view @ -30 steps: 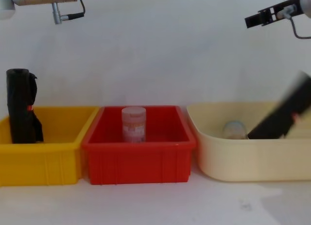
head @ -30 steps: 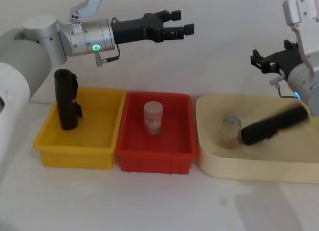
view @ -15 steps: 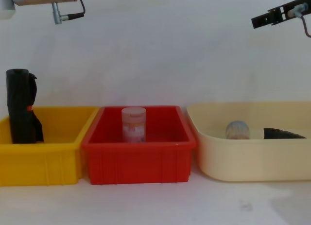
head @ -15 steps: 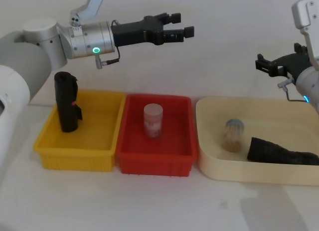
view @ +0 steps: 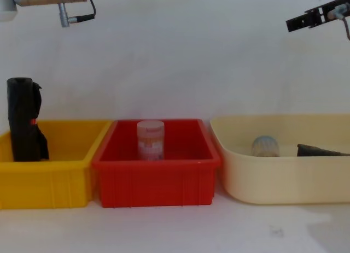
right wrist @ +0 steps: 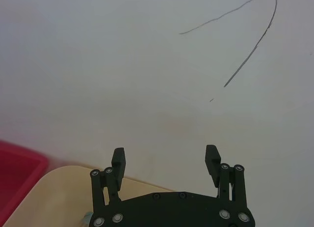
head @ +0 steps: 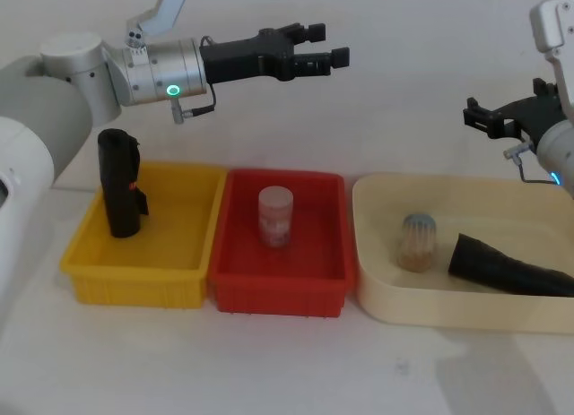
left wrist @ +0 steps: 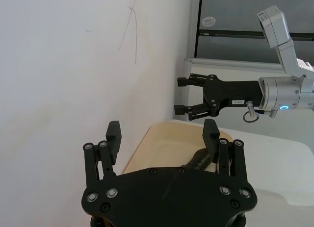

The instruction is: Pick up the garbage bag with the one hand and transfer it to the other hand.

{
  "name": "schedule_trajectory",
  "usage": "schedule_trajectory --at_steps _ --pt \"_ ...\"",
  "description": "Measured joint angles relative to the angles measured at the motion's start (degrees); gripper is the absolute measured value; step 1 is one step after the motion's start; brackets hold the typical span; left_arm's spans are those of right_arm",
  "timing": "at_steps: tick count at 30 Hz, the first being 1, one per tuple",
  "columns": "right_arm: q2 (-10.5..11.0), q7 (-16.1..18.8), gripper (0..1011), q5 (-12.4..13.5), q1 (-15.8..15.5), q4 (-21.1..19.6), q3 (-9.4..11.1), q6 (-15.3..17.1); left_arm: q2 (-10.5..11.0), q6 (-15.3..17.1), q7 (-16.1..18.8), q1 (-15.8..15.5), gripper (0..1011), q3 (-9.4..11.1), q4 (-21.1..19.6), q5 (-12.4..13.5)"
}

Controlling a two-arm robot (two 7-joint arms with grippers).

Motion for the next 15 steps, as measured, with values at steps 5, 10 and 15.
schedule_trajectory --at_steps 5,10,15 --pt "0.0 0.0 1001 0.0 0.0 0.0 0.0 0.0 0.0 0.0 0.0 0.0 1002 0.0 0.0 0.0" --pt "0.1 0.1 1001 0.0 0.0 -0.1 0.0 0.1 0.0 0.0 0.0 0.0 1002 0.0 0.0 0.0" --pt "0.1 0.1 1000 0.0 -0.1 -0.1 0.1 0.1 0.0 0.0 0.0 0.0 1002 0.0 0.0 0.0"
